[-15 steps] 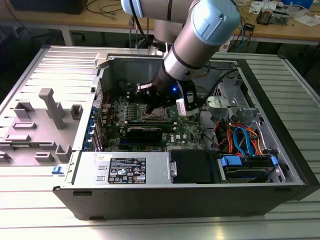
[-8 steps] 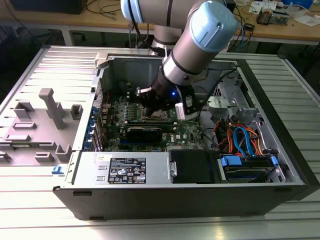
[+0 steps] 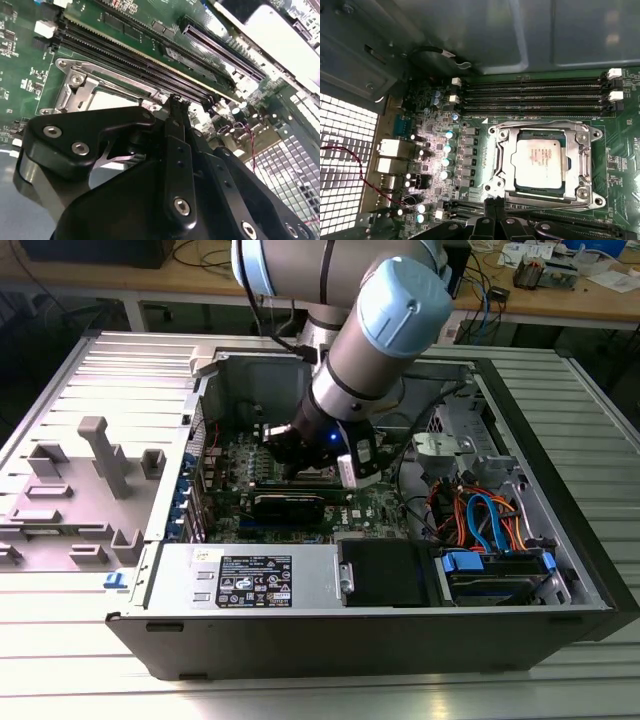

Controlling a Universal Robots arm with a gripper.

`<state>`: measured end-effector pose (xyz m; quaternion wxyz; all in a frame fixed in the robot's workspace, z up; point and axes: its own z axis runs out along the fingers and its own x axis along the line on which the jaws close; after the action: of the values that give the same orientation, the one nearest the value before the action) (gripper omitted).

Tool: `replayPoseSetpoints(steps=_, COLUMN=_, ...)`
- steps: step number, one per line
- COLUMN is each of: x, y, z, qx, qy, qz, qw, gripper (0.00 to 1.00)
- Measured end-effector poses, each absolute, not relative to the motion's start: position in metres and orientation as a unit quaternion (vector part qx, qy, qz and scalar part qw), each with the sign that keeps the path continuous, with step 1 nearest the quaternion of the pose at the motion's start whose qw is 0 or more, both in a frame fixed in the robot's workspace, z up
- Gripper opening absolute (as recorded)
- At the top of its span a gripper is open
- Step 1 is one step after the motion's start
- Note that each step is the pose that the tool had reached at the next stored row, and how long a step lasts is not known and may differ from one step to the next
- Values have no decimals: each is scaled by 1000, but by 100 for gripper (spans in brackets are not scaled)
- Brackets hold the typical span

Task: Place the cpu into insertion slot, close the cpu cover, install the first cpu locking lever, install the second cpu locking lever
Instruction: 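Install the second cpu locking lever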

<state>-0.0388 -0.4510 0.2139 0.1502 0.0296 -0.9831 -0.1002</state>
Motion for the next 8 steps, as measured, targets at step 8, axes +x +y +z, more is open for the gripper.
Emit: replayPoseSetpoints(steps=8, x=-79, y=-451, z=211, qx=40, qy=-992, qz=-100, qw=59, gripper=11)
